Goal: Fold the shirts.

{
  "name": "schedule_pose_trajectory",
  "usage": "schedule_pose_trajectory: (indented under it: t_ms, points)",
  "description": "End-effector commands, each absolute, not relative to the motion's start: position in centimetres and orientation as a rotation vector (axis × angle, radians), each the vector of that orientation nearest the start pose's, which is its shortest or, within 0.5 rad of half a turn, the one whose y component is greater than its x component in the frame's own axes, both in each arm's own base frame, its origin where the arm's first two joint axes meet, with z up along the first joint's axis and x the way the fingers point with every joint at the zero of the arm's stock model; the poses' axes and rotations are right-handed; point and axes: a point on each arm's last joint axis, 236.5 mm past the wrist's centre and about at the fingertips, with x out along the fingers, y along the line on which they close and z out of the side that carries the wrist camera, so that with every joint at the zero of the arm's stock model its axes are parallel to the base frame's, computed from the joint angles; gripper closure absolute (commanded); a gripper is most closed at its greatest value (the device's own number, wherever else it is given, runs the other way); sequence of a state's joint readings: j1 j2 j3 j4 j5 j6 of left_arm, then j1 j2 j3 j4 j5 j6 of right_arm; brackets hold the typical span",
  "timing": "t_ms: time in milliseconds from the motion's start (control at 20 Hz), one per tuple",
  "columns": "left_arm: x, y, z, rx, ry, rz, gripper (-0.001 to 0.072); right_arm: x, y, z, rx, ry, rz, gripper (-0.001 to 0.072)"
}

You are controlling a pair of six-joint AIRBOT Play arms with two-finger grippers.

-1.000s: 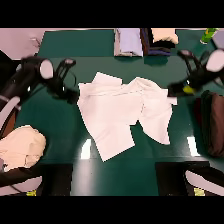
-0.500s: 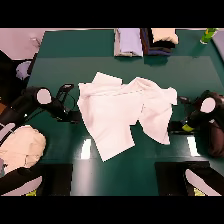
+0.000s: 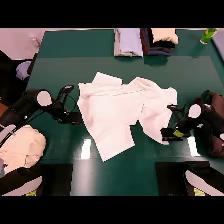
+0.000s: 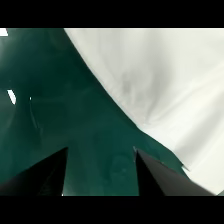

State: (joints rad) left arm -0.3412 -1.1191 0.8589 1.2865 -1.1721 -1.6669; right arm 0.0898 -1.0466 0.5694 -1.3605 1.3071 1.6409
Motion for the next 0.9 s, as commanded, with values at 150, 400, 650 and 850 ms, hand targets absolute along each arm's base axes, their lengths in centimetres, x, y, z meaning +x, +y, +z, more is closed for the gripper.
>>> schedule_pose_trajectory:
  t_ms: [150, 400, 650, 850]
  points:
    - [25.7, -16.4, -3.0, -0.144, 1.492, -0.361, 0.0212, 18.3, 7.0, -8.3, 0.154, 1.675, 0.109, 0.0691]
    - [24.4, -19.3, -5.6, -0.236, 1.507, -0.412, 0.0212, 18.7, 6.8, -7.1, 0.161, 1.617, 0.102, 0.0691]
    - [23.4, -22.5, -9.0, -0.201, 1.535, -0.424, 0.0213, 18.4, 6.9, -7.1, 0.161, 1.629, 0.104, 0.0691]
    - [23.7, -22.8, -9.4, -0.236, 1.542, -0.398, 0.0215, 18.4, 6.9, -7.1, 0.161, 1.628, 0.104, 0.0691]
